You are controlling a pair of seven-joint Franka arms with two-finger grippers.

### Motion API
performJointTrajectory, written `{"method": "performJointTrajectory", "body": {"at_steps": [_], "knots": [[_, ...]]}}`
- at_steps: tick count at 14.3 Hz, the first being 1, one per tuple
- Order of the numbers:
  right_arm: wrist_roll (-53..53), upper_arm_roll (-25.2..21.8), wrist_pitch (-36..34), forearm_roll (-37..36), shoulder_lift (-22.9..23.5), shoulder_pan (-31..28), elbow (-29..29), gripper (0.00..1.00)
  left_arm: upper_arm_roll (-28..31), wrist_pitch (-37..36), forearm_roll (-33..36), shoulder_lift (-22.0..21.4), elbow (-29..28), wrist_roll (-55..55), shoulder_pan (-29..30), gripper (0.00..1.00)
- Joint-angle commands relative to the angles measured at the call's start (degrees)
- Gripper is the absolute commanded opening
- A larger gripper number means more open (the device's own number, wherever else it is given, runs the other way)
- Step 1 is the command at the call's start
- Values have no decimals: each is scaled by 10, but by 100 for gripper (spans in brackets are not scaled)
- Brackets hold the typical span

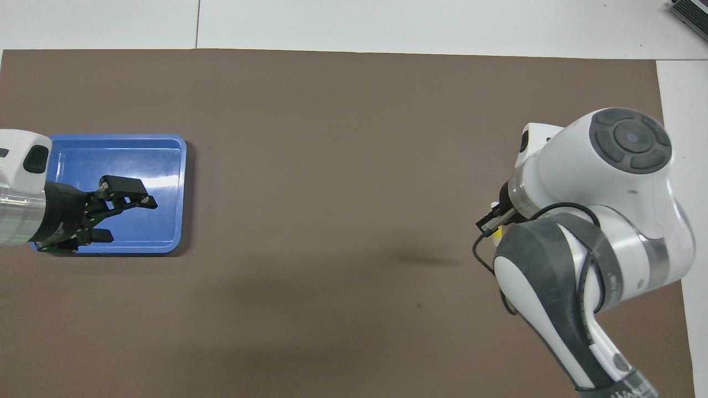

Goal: Transfer and insert pens with both arms
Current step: 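Carry the yellow pen with the right gripper to the clear cup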

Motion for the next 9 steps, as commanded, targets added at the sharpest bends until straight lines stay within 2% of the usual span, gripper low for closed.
{"method": "performJointTrajectory", "body": {"at_steps": [1, 6, 9], "knots": [[-132, 8, -2, -65, -4, -51, -2, 0, -3, -19, 26, -14, 1, 122, 39, 100], [-192, 8, 43, -81, -21, -80, -52, 0, -2, -28, 83, -1, 56, 184, 60, 100], [-192, 8, 89, -81, -27, -93, -86, 0, -3, -60, 113, 37, 126, 186, 67, 100]]}}
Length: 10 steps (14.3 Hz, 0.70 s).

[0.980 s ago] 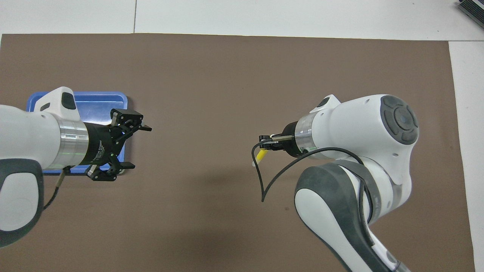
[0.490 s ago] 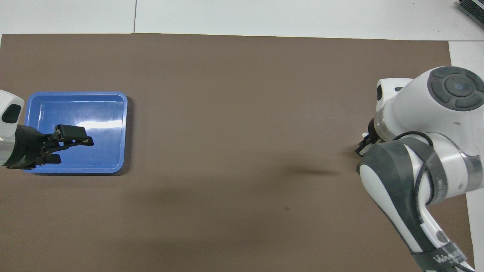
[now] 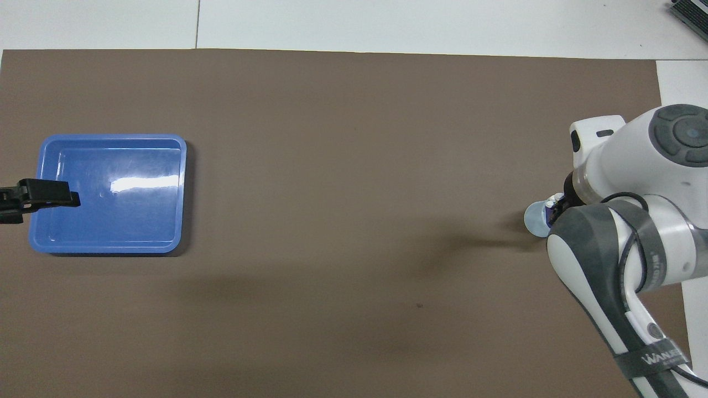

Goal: Transfer and insert pens with both arms
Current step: 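Carry the yellow pen with the right gripper to the clear cup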

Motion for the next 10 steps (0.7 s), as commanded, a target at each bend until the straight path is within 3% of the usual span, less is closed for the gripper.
{"method": "performJointTrajectory", "body": {"at_steps": [1, 6, 7, 8, 9, 10], "knots": [[-14, 7, 44, -12, -24, -22, -45, 0, -5, -41, 30, 42, 74, 10, 7, 100], [-20, 8, 94, -12, -23, -32, -80, 0, -6, -39, 37, 58, 101, 9, -2, 100], [-20, 8, 95, -12, -23, -32, -80, 20, -9, -41, 45, 58, 105, 9, -4, 100], [-17, 8, 95, -11, -23, -32, -79, 76, -11, -40, 47, 59, 106, 9, -6, 100], [-18, 8, 91, -11, -22, -33, -76, 100, -10, -37, 47, 62, 106, 6, -20, 100], [-17, 8, 86, -7, -23, -32, -72, 100, -7, -38, 46, 62, 108, 6, -30, 100]]}}
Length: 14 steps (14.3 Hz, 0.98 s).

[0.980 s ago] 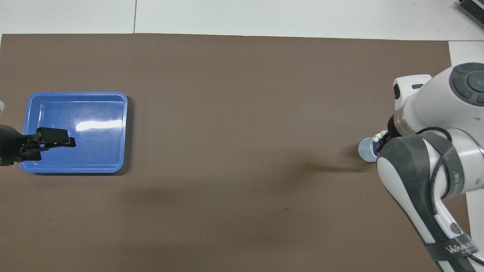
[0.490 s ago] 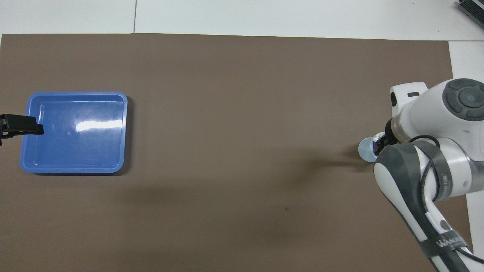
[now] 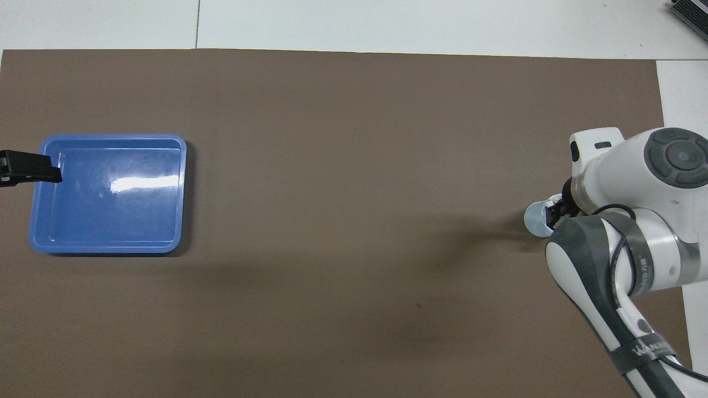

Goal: Transfer and insert pens with both arms
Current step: 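Carry the yellow pen with the right gripper to the clear cup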

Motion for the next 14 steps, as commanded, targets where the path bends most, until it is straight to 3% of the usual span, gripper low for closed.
{"method": "performJointTrajectory", "body": {"at_steps": [1, 6, 8, 12, 14], "knots": [[-9, 7, 0, -3, -21, -11, -4, 100, 8, -15, 15, 11, 23, 3, -28, 100], [6, 6, -124, 71, -25, -11, 110, 100, 85, -26, 26, 33, 56, 4, -115, 100], [67, 7, -186, 87, -25, -6, 159, 100, 113, -36, 28, 48, 67, 6, -137, 100], [232, 9, -324, 138, -32, -5, 225, 100, 106, -41, 33, 65, 84, 29, -137, 100], [257, 12, -340, 140, -49, -3, 229, 100, 103, -42, 37, 65, 82, 50, -138, 100]]}}
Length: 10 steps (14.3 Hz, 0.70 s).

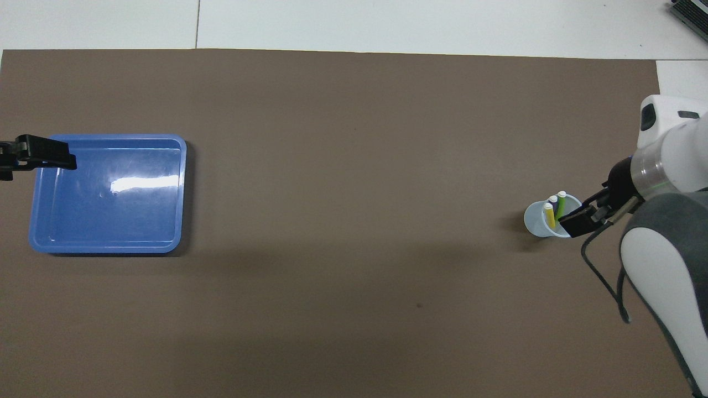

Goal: Transfer and insert pens with both arms
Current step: 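Lower the yellow pen into the cup with the right gripper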

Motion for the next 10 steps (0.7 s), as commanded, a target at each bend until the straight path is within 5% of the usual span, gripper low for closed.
{"method": "performJointTrajectory", "body": {"at_steps": [1, 10], "knots": [[35, 3, -25, 16, -18, 7, 11, 100, 5, -20, 17, 10, 19, 21, -11, 100], [69, -88, 27, 5, -12, 110, -9, 100, 8, -21, 15, 9, 21, 20, -11, 100]]}}
